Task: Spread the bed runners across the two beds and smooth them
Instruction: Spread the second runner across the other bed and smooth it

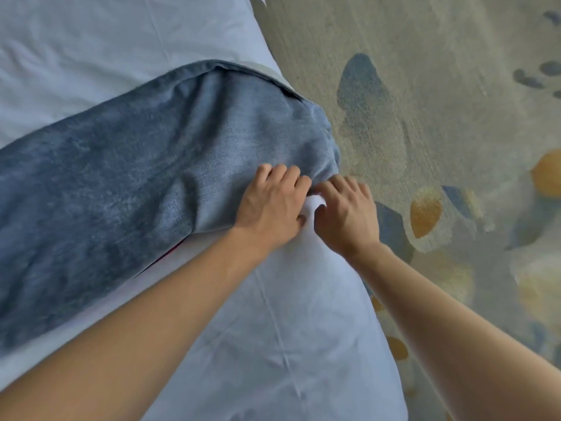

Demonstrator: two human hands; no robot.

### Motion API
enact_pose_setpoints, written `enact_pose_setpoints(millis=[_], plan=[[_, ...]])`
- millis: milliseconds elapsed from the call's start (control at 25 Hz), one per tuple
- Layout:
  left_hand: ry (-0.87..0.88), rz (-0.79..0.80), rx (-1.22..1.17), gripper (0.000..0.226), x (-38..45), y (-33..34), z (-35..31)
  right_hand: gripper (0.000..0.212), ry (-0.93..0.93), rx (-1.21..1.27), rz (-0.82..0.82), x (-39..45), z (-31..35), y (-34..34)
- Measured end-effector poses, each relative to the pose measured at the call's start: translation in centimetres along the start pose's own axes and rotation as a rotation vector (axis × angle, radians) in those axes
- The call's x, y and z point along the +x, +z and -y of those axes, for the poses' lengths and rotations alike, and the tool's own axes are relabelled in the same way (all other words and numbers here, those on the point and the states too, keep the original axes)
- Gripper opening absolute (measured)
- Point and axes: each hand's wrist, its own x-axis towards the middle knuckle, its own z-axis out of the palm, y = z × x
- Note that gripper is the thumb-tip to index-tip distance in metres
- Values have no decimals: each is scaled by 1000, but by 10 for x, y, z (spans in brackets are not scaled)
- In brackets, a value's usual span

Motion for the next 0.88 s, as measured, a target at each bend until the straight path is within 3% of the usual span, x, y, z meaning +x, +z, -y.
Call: enact_pose_setpoints(millis=[160, 280, 400, 600, 680, 800, 880], plan=[[-64, -31, 136, 14, 8, 11, 21, 17, 100, -33, -18, 11, 4, 24], [-82, -24, 76, 11, 18, 7, 31, 9, 123, -60, -88, 31, 5, 28], [-191, 49, -233, 10, 23, -14, 31, 12, 94, -47, -103, 31, 1, 14], [-324, 428, -757, 5, 35, -58, 38, 19, 1, 57, -33, 2, -16, -31], [-317, 442, -690, 6, 42, -56, 39, 14, 6, 45, -44, -3, -24, -43], [-362, 184, -235, 17, 57, -41, 59, 13, 117, 40, -106, -1, -25, -43], [-322, 79, 36, 18, 57, -32, 67, 8, 80, 44, -91, -9, -18, -30]])
